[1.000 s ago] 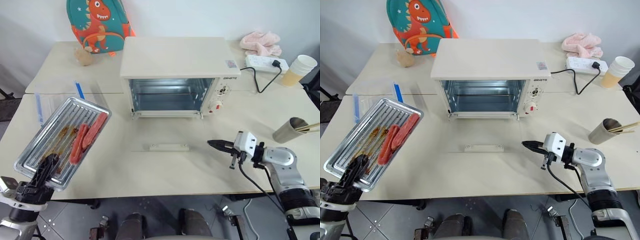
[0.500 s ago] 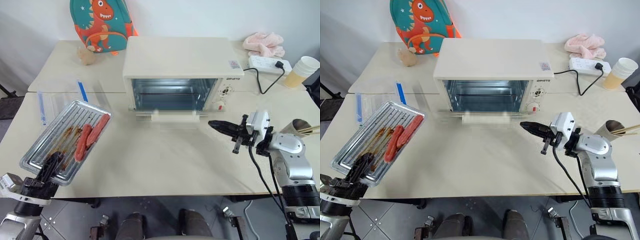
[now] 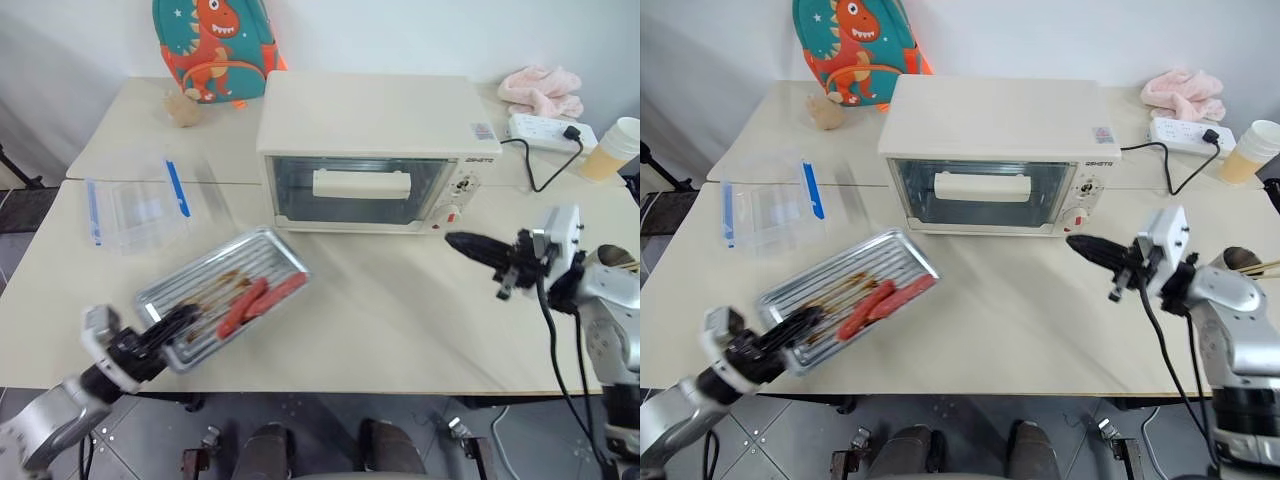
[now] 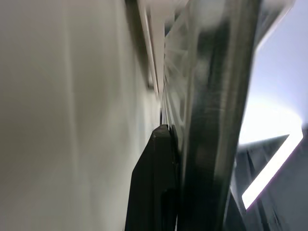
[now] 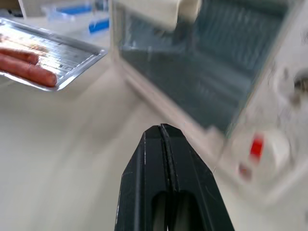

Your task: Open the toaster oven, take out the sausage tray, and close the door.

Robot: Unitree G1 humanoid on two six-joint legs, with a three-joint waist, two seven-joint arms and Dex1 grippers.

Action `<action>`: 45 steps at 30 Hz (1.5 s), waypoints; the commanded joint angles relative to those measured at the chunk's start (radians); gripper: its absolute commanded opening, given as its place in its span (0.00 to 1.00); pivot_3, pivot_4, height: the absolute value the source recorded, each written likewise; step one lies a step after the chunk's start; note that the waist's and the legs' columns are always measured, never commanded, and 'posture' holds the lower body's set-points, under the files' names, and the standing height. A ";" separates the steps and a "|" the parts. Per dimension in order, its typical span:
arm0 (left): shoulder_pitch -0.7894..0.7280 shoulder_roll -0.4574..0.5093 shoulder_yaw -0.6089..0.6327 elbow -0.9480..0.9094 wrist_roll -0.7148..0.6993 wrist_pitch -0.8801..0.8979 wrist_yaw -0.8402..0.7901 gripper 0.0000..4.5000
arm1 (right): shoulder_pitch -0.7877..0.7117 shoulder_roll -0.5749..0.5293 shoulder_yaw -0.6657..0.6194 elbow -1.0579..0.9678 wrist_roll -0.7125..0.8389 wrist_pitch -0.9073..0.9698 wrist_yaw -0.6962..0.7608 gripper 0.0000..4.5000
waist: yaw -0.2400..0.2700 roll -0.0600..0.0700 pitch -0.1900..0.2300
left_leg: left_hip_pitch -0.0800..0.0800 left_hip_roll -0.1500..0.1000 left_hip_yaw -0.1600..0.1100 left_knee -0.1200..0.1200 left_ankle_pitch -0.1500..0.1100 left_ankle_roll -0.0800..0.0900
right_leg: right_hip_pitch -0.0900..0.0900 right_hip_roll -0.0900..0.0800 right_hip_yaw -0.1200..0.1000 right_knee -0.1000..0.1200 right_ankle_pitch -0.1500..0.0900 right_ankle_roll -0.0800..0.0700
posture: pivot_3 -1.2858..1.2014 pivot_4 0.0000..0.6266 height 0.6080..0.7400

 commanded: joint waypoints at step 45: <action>-0.480 0.012 -0.384 -0.007 0.883 -0.059 -0.509 1.00 | 0.482 -0.013 -0.226 -0.332 0.108 0.102 0.054 1.00 | 0.003 0.001 -0.001 | 0.004 -0.001 0.002 0.000 0.001 0.000 | 0.008 0.002 -0.004 -0.005 0.002 0.004 | 0.52 0.24 1.00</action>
